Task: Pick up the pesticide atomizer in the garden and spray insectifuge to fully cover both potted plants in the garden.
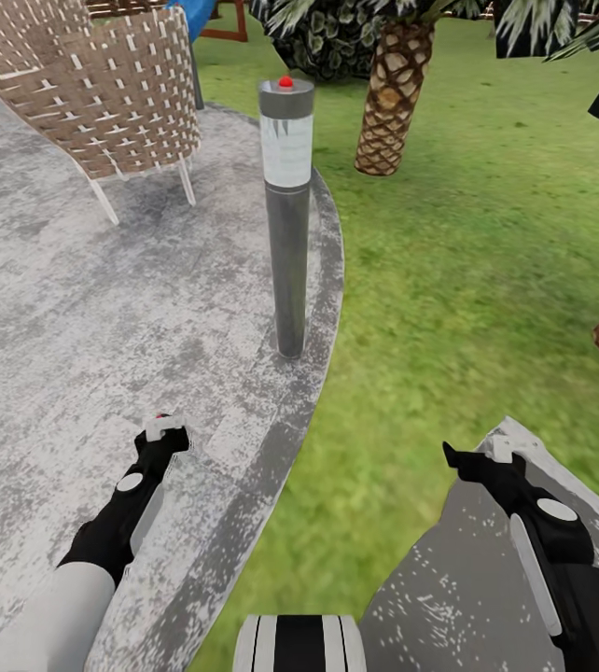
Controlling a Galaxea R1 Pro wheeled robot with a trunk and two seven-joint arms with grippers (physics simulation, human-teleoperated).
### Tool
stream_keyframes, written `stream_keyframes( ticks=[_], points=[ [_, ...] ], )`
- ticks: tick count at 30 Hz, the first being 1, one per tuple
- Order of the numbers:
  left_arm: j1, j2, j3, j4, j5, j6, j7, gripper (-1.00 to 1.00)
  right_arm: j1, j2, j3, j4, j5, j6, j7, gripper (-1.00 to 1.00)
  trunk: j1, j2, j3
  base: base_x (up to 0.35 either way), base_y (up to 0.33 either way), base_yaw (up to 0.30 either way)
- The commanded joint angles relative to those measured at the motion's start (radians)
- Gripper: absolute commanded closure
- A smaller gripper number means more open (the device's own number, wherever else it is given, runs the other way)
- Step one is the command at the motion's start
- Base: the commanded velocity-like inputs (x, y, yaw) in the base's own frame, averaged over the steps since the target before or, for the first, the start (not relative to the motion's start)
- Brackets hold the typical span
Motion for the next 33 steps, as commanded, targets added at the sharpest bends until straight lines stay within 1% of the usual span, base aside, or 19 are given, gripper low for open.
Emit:
stream_keyframes(
  ticks=[1, 7, 8, 12, 14, 15, 16, 19, 20, 23, 24, 30, 33],
  points=[
    [0.001, 0.006, 0.001, -0.002, 0.01, -0.002, 0.0, 1.0, 0.0, 0.001, -0.002, -0.001, -0.005, 0.006, 0.004, -1.0, -0.001, 0.0, 0.003, 0.0, 0.0, 0.0],
    [0.004, 0.021, 0.013, -0.016, 0.017, 0.009, -0.029, 1.0, 0.003, 0.004, -0.004, 0.0, -0.006, 0.008, 0.003, -1.0, -0.003, 0.001, 0.027, 0.0, 0.0, 0.0],
    [0.005, 0.024, 0.015, -0.024, 0.027, 0.045, -0.073, 1.0, 0.013, 0.003, -0.01, -0.005, -0.006, 0.027, 0.002, -1.0, -0.004, 0.002, 0.03, 0.0, 0.0, 0.0],
    [0.009, 0.027, 0.017, -0.049, 0.032, 0.112, -0.099, 1.0, 0.017, 0.001, -0.035, -0.007, -0.005, 0.051, 0.001, -1.0, -0.006, 0.003, 0.046, 0.0, 0.0, 0.0],
    [0.026, 0.03, 0.019, -0.075, 0.035, 0.152, -0.108, 1.0, 0.018, -0.001, -0.051, -0.009, -0.004, 0.059, 0.001, -1.0, -0.006, 0.003, 0.054, 0.0, 0.0, 0.0],
    [0.033, 0.031, 0.02, -0.085, 0.035, 0.163, -0.109, 1.0, 0.019, -0.002, -0.055, -0.009, -0.003, 0.061, 0.001, -1.0, -0.007, 0.003, 0.058, 0.0, 0.0, 0.0],
    [0.062, 0.03, 0.018, -0.133, 0.036, 0.201, -0.113, 1.0, 0.02, -0.004, -0.064, -0.009, 0.0, 0.065, 0.0, -1.0, -0.007, 0.004, 0.061, 0.0, 0.0, 0.0],
    [0.079, 0.028, 0.016, -0.172, 0.035, 0.229, -0.114, 1.0, 0.021, -0.007, -0.066, -0.009, 0.001, 0.067, 0.0, -1.0, -0.009, 0.004, 0.073, 0.0, 0.0, 0.0],
    [0.089, 0.027, 0.015, -0.199, 0.035, 0.254, -0.114, 1.0, 0.021, -0.01, -0.068, -0.009, 0.003, 0.067, 0.0, -1.0, -0.009, 0.004, 0.077, 0.0, 0.0, 0.0],
    [0.102, 0.028, 0.014, -0.231, 0.033, 0.288, -0.115, 1.0, 0.021, -0.016, -0.07, -0.009, 0.004, 0.068, -0.001, -1.0, -0.01, 0.005, 0.088, 0.0, 0.0, 0.0],
    [0.107, 0.028, 0.013, -0.247, 0.031, 0.303, -0.114, 1.0, 0.021, -0.022, -0.076, -0.009, 0.005, 0.068, 0.0, -1.0, -0.011, 0.005, 0.092, 0.0, 0.0, 0.0],
    [0.12, 0.026, 0.01, -0.289, 0.026, 0.327, -0.114, 1.0, 0.022, -0.032, -0.098, -0.01, 0.005, 0.07, 0.001, -1.0, -0.014, 0.007, 0.116, 0.0, 0.0, 0.0],
    [0.123, 0.027, 0.011, -0.296, 0.025, 0.331, -0.114, 1.0, 0.022, -0.033, -0.101, -0.01, 0.005, 0.071, 0.001, -1.0, -0.015, 0.008, 0.127, 0.0, 0.0, 0.0]
  ],
)
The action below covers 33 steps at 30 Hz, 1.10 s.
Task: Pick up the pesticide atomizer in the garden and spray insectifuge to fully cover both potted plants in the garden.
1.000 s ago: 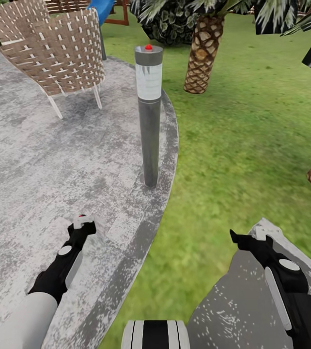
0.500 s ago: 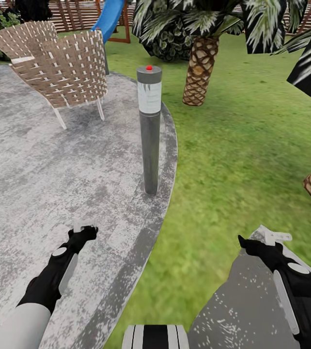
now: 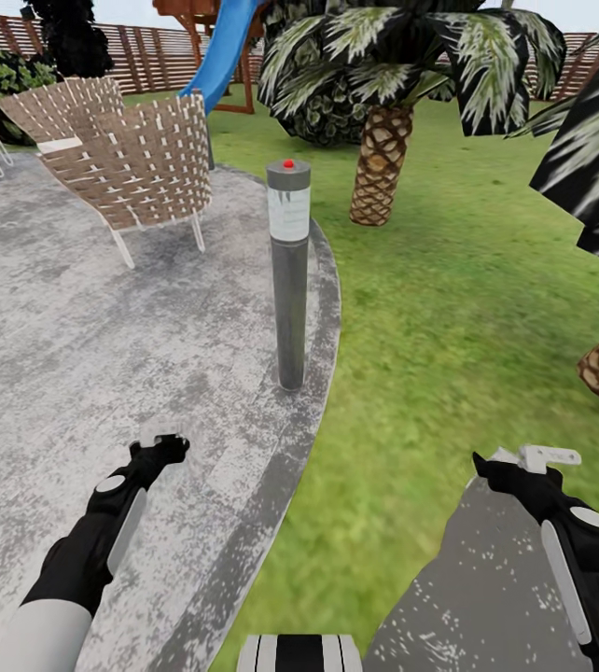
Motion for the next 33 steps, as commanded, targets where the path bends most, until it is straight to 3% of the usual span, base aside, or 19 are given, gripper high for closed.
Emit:
stream_keyframes(
  ticks=[1, 17, 24, 33],
  points=[
    [0.0, 0.001, 0.002, -0.003, 0.01, 0.007, -0.004, 1.0, 0.0, 0.0, -0.002, -0.002, -0.003, 0.005, 0.004, -1.0, -0.001, 0.0, 0.003, 0.0, 0.0, 0.0],
    [0.019, 0.0, 0.004, -0.042, 0.013, 0.02, -0.003, 1.0, -0.001, 0.002, -0.014, -0.003, -0.004, 0.006, 0.006, -1.0, -0.008, 0.004, 0.065, 0.0, 0.0, 0.0],
    [0.073, 0.003, 0.006, -0.109, 0.009, 0.038, -0.003, 1.0, -0.002, 0.004, -0.015, -0.003, -0.004, 0.006, 0.006, -1.0, -0.008, 0.004, 0.065, 0.0, 0.0, 0.0],
    [0.097, 0.005, 0.004, -0.117, 0.006, 0.04, -0.003, 1.0, -0.002, 0.005, -0.014, -0.004, -0.004, 0.005, 0.006, -1.0, -0.008, 0.004, 0.065, 0.0, 0.0, 0.0]
  ],
)
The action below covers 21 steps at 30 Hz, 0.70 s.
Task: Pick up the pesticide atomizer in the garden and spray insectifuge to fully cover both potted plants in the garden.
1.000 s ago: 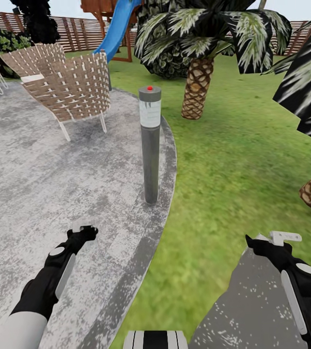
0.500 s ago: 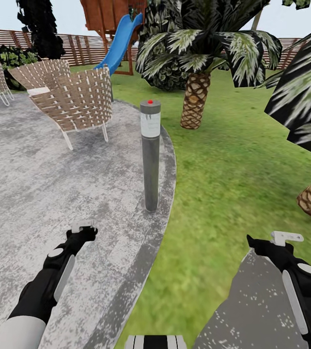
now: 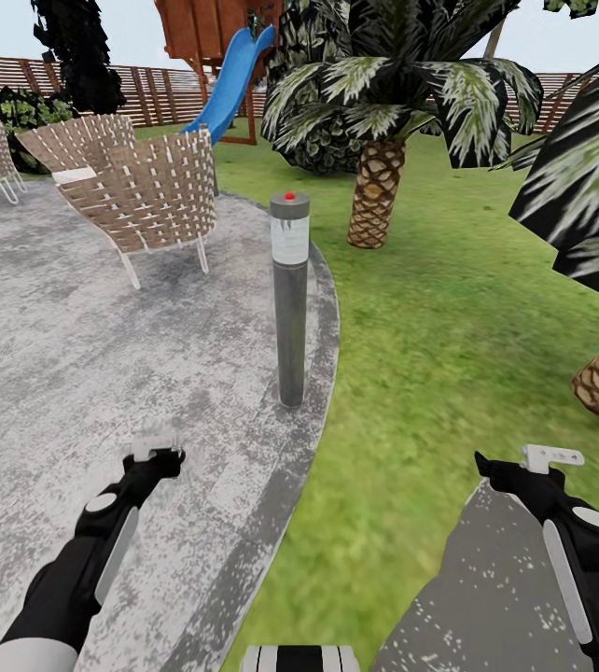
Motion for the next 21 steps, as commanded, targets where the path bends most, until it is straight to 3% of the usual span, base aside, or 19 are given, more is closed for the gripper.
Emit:
stream_keyframes(
  ticks=[1, 9, 21],
  points=[
    [0.004, -0.001, 0.002, 0.001, 0.009, 0.006, -0.004, 1.0, -0.001, 0.0, -0.001, -0.001, -0.003, 0.005, 0.004, -1.0, 0.0, 0.0, -0.001, 0.0, 0.0, 0.0],
    [0.021, 0.001, 0.01, -0.044, 0.011, 0.062, -0.002, 1.0, -0.002, 0.001, -0.002, -0.002, -0.005, 0.005, 0.004, -1.0, 0.0, 0.0, -0.001, 0.0, 0.0, -0.008],
    [0.023, 0.0, 0.016, -0.093, 0.01, 0.124, -0.002, 1.0, -0.002, -0.001, -0.003, -0.007, -0.005, 0.004, 0.004, -1.0, 0.0, 0.0, 0.001, 0.0, 0.0, -0.12]
  ],
)
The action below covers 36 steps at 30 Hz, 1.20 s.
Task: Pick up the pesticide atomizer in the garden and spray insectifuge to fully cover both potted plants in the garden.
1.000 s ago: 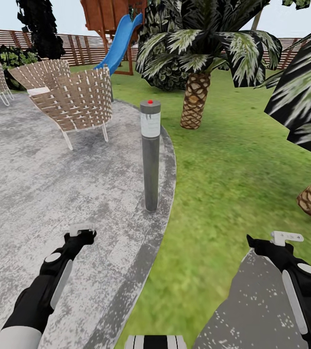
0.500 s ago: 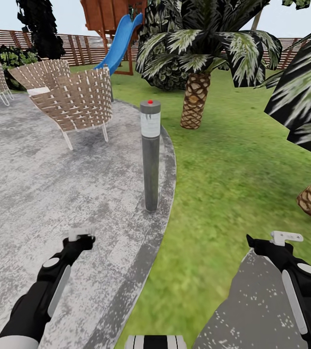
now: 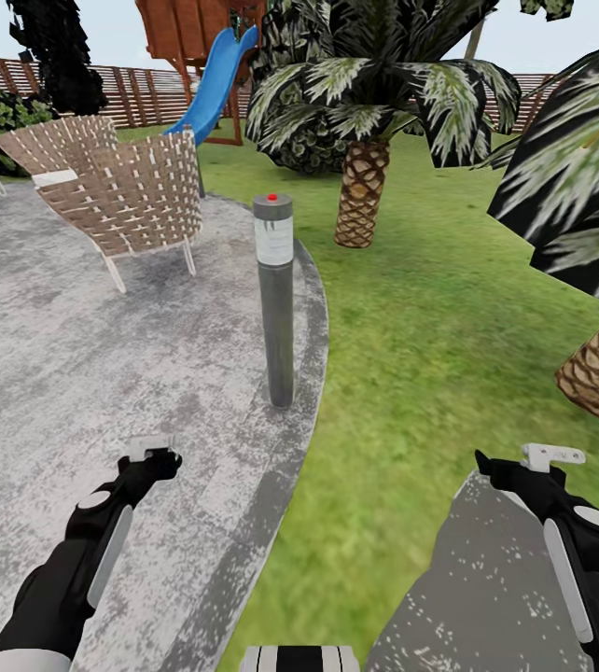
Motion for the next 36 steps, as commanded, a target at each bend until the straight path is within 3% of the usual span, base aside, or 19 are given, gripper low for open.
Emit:
stream_keyframes(
  ticks=[1, 17, 20, 22, 25, 36],
  points=[
    [0.0, -0.003, -0.002, -0.004, 0.01, 0.008, -0.003, 1.0, -0.001, 0.0, -0.002, -0.002, -0.003, 0.005, 0.004, -1.0, 0.0, 0.0, -0.001, 0.0, 0.0, -0.02],
    [0.0, -0.008, -0.007, -0.024, 0.011, 0.012, -0.003, 1.0, -0.002, -0.004, -0.012, -0.01, -0.003, 0.031, 0.005, -1.0, 0.0, 0.0, 0.001, 0.0, 0.0, -0.004],
    [0.001, -0.008, -0.006, -0.026, 0.011, 0.013, -0.003, 1.0, -0.002, -0.002, -0.047, -0.019, -0.007, 0.035, 0.005, -1.0, 0.0, 0.0, 0.001, 0.0, 0.0, 0.0],
    [0.001, -0.008, -0.006, -0.027, 0.011, 0.013, -0.003, 1.0, -0.003, -0.001, -0.091, -0.021, -0.01, 0.036, 0.006, -1.0, 0.0, 0.0, 0.001, 0.0, 0.0, 0.0],
    [0.001, -0.008, -0.006, -0.027, 0.012, 0.013, -0.003, 1.0, -0.002, 0.0, -0.116, -0.023, -0.011, 0.037, 0.006, -1.0, 0.0, 0.0, 0.001, 0.0, 0.0, -0.02],
    [0.001, -0.009, -0.007, -0.028, 0.013, 0.013, -0.003, 1.0, -0.002, 0.001, -0.131, -0.026, -0.012, 0.038, 0.006, -1.0, 0.0, 0.0, 0.006, 0.0, 0.0, -0.196]
  ],
)
